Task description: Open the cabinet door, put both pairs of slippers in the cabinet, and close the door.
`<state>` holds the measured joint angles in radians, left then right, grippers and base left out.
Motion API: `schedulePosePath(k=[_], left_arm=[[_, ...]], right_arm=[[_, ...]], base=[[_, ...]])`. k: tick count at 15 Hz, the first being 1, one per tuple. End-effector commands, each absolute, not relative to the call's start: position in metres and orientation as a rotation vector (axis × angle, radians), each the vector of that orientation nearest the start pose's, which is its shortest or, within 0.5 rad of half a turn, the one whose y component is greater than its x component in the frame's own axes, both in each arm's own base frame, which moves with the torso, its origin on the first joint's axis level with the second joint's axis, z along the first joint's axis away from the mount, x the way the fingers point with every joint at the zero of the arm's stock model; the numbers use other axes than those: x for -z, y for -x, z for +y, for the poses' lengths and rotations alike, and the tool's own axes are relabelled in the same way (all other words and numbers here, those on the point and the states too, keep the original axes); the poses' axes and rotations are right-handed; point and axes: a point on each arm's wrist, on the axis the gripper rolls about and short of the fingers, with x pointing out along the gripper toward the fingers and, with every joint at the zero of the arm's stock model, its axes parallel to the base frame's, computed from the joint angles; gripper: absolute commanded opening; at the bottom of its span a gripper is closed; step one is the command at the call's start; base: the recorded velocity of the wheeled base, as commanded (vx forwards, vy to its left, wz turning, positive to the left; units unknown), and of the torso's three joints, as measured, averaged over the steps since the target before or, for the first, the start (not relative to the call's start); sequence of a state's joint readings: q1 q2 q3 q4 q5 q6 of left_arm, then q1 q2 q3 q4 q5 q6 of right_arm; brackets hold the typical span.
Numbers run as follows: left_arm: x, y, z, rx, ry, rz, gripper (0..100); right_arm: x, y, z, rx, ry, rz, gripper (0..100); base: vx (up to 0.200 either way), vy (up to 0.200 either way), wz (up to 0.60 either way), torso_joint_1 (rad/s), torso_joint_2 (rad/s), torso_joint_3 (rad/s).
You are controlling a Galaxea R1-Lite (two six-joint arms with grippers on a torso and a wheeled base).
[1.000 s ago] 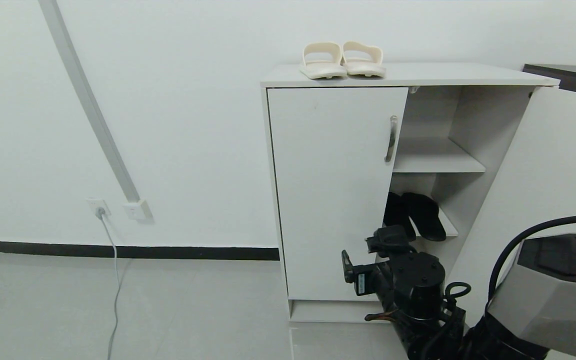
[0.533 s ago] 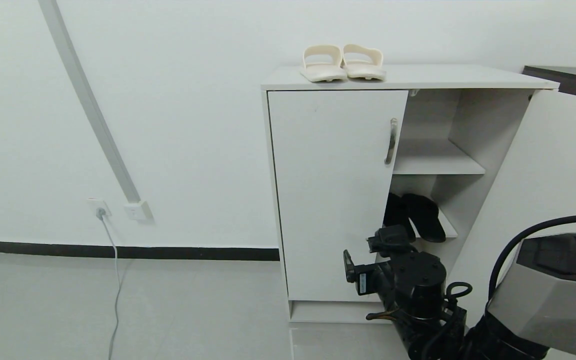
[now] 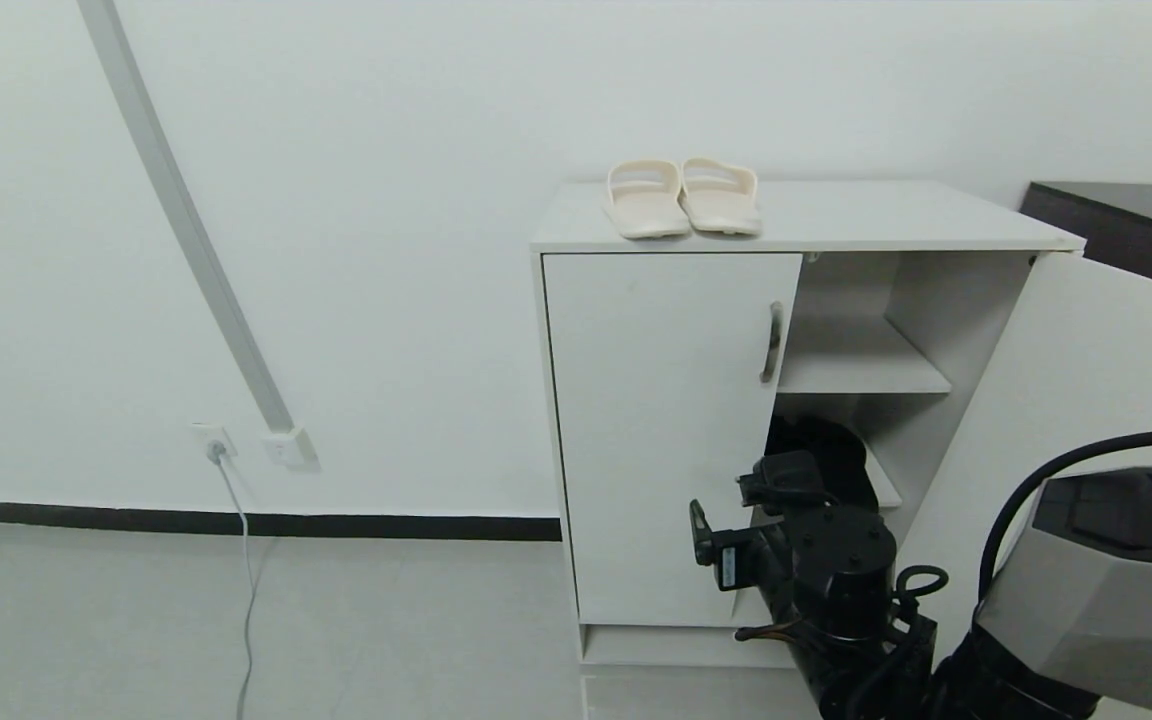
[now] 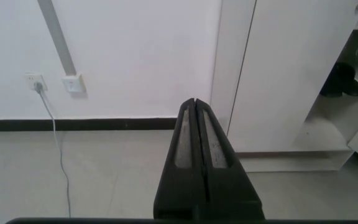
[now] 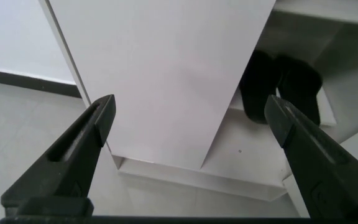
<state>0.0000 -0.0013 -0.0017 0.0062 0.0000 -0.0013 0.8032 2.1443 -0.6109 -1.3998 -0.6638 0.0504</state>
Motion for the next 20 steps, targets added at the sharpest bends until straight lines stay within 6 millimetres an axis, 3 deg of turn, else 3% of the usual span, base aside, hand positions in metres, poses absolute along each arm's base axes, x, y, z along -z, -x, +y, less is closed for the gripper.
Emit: schedulePosePath(k=[1,20], left_arm=[[-0.0753,0.0229,0.0,0.0,0.002,0.005,0],[-0.0753,0.0229,0.0,0.0,0.002,0.005,0]], right_arm=[[-0.0661,-0.2471,0.2364,-0.137,0.041,0.105,100],[-0.0652,-0.2459,0.2338,-0.138,0.042,0.105,100]], base=[[0.0,0.0,0.0,0.129,-0.46,-0.339],[0.0,0.0,0.0,0.198,-0.52,-0.324]])
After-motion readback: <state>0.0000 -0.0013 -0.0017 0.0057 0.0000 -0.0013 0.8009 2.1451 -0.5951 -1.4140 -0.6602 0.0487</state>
